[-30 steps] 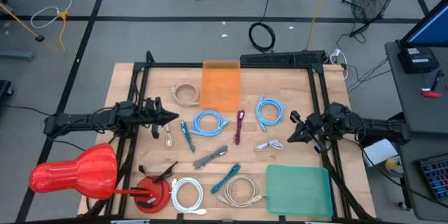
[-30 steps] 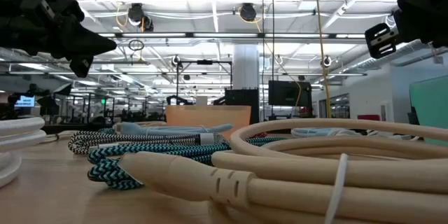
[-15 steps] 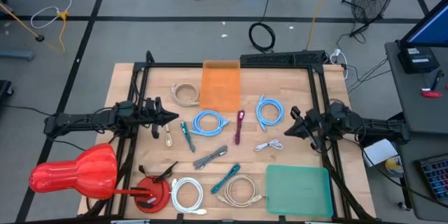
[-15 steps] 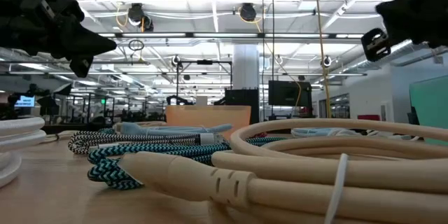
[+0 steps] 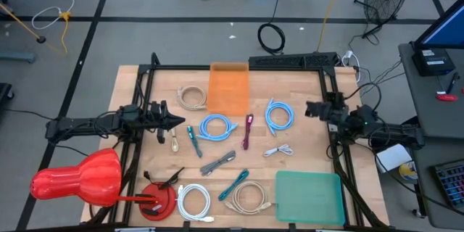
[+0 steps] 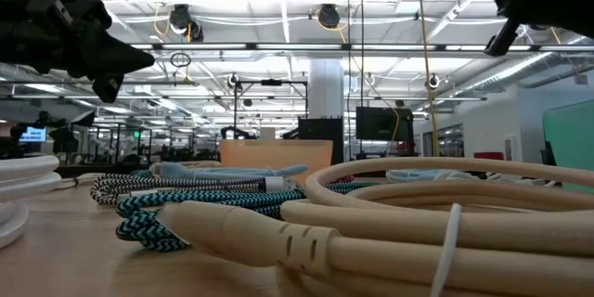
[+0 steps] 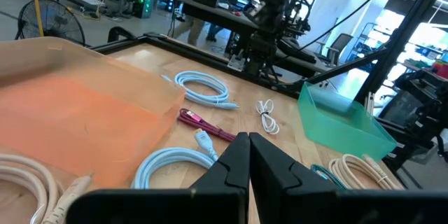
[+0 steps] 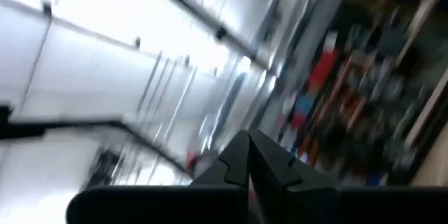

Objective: Pick & Place USB Port
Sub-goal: Put the right blue usb cable into the orange bin

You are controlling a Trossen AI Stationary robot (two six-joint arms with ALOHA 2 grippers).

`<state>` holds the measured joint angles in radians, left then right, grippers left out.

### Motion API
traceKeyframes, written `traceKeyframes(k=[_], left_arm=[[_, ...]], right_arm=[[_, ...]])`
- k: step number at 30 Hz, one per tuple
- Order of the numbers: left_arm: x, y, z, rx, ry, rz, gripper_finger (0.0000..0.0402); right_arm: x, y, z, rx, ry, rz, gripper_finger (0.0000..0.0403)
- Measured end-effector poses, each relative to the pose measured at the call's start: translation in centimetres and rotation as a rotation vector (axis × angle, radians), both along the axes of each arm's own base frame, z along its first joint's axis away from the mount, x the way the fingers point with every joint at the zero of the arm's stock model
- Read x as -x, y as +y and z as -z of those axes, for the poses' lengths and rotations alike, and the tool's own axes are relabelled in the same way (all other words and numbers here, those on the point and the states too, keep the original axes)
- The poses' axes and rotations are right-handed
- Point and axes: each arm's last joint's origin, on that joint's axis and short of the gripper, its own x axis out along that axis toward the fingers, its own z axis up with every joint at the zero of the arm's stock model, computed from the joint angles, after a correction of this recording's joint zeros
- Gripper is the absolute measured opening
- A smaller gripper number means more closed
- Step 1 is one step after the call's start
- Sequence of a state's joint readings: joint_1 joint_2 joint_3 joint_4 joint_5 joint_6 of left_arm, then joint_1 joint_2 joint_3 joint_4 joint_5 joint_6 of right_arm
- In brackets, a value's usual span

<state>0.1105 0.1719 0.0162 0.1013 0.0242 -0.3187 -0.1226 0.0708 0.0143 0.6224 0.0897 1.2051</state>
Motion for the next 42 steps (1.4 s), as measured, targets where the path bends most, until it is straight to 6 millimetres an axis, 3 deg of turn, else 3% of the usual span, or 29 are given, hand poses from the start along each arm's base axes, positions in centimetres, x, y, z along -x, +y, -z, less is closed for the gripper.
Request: traceKeyframes(k=[6,10,14,17,21,25,29,34,37,39,42], left_arm=[[0.0,0.2,-0.6,-0.012,-0.066,-0.087,0.0008],[0.3,0.7,-2.7,0.212,-0.327,-0.222,0.0008],[1.8,1.4,-5.3,0.529,-0.760,-0.415,0.0008],[2.7,1.5,-6.8,0.543,-0.927,-0.357,0.0008],[3.5,1.1,-9.9,0.469,-0.989,-0.171,0.0008],[3.9,0.4,-14.5,0.270,-0.862,-0.004,0.0008],[3.5,0.3,-18.7,0.182,-0.520,0.015,0.0008],[1.4,0.7,-20.6,0.118,0.047,-0.047,0.0008],[0.1,1.1,-21.4,0.101,0.216,-0.076,0.0008],[-0.8,1.3,-21.7,0.106,0.263,-0.086,0.0008],[-1.8,1.6,-22.1,0.104,0.282,-0.082,0.0008]], right_arm=[[0.2,-0.7,0.1,-0.070,0.003,0.243,0.0000],[0.4,-1.0,0.1,-0.120,0.005,0.346,0.0000],[0.5,-1.1,0.2,-0.175,-0.006,0.407,0.0000],[0.6,-1.3,0.2,-0.200,-0.008,0.450,0.0000],[0.7,-1.3,0.1,-0.220,-0.019,0.480,0.0000],[0.7,-1.4,0.1,-0.203,-0.007,0.507,0.0000],[0.7,-1.4,0.1,-0.180,0.007,0.521,0.0000],[0.7,-1.2,0.0,-0.059,0.051,0.525,0.0000],[0.4,-1.1,0.0,0.086,0.125,0.521,0.0000],[0.4,-0.9,-1.5,0.182,0.184,0.506,0.0005],[1.1,-0.6,-5.6,0.282,0.206,0.468,0.0026]])
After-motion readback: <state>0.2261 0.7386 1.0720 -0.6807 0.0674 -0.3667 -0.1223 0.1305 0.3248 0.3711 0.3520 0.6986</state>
